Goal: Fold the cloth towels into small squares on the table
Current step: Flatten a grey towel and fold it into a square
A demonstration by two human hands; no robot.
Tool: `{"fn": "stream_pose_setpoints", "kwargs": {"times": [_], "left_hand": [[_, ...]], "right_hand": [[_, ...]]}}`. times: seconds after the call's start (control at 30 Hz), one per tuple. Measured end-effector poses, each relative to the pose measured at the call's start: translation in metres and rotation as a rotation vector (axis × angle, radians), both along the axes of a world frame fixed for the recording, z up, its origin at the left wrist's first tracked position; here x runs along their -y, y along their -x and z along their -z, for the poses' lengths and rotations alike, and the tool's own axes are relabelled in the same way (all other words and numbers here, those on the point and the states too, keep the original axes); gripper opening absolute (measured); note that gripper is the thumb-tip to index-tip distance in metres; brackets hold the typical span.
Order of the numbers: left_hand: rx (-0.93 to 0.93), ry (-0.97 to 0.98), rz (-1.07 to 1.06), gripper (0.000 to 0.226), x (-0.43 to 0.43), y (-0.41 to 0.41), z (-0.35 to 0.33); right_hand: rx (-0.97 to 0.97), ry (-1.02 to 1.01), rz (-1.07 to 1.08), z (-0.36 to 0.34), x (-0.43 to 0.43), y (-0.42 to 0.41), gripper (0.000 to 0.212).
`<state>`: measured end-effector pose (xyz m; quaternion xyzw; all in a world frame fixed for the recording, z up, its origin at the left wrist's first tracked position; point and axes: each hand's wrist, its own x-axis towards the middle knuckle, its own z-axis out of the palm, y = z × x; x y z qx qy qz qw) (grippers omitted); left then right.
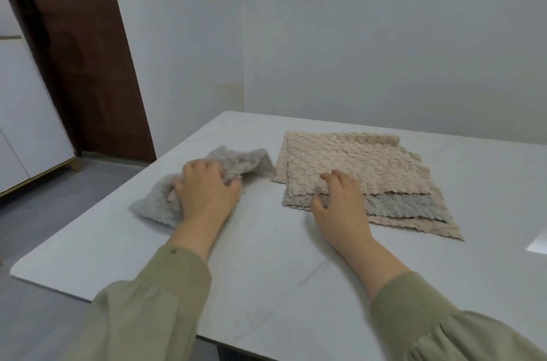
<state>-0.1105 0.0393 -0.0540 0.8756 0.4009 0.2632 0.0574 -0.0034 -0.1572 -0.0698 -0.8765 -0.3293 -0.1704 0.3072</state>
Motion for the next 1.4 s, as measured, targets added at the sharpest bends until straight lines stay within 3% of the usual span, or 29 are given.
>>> {"fn": "stream_pose_setpoints", "kwargs": {"times": [0.1,0.17,0.27,0.43,0.77,0.93,1.03,1.23,1.4], "left_hand": [[-0.267,0.061,0.268,0.053,0.02,-0.015,0.015],[-0.365,0.051,0.304,0.053,0.024,-0.022,0.023],[-0.373,0.046,0.248,0.052,0.022,-0.027,0.023],[-0.382,0.066,0.286,0.052,0.045,-0.05,0.02],[-0.306,0.082,0.402,0.051,0.109,-0.102,0.026],[-0.01,0.275,0.562,0.051,0.112,-0.101,0.013],[0.154,0.245,0.503,0.043,0.1,-0.083,0.001],[0.225,0.288,0.383,0.027,0.058,-0.037,-0.01],[0.049,0.307,0.362,0.028,0.023,-0.008,0.002]], "right_hand": [[0.018,0.219,-0.013,0.001,-0.014,-0.002,0.056],[0.044,0.344,-0.066,0.002,-0.026,-0.006,0.059],[0.021,0.472,-0.094,0.004,-0.047,-0.019,0.056],[-0.074,0.555,0.117,0.003,-0.051,-0.058,0.053],[-0.207,0.574,0.503,-0.002,0.039,-0.135,0.055],[-0.179,0.487,0.411,-0.001,0.026,-0.108,0.056],[-0.146,0.381,0.35,0.001,0.019,-0.086,0.052],[-0.19,0.112,0.245,-0.002,0.003,-0.04,0.036],[-0.234,0.254,0.089,0.0,-0.005,-0.003,0.034]]}}
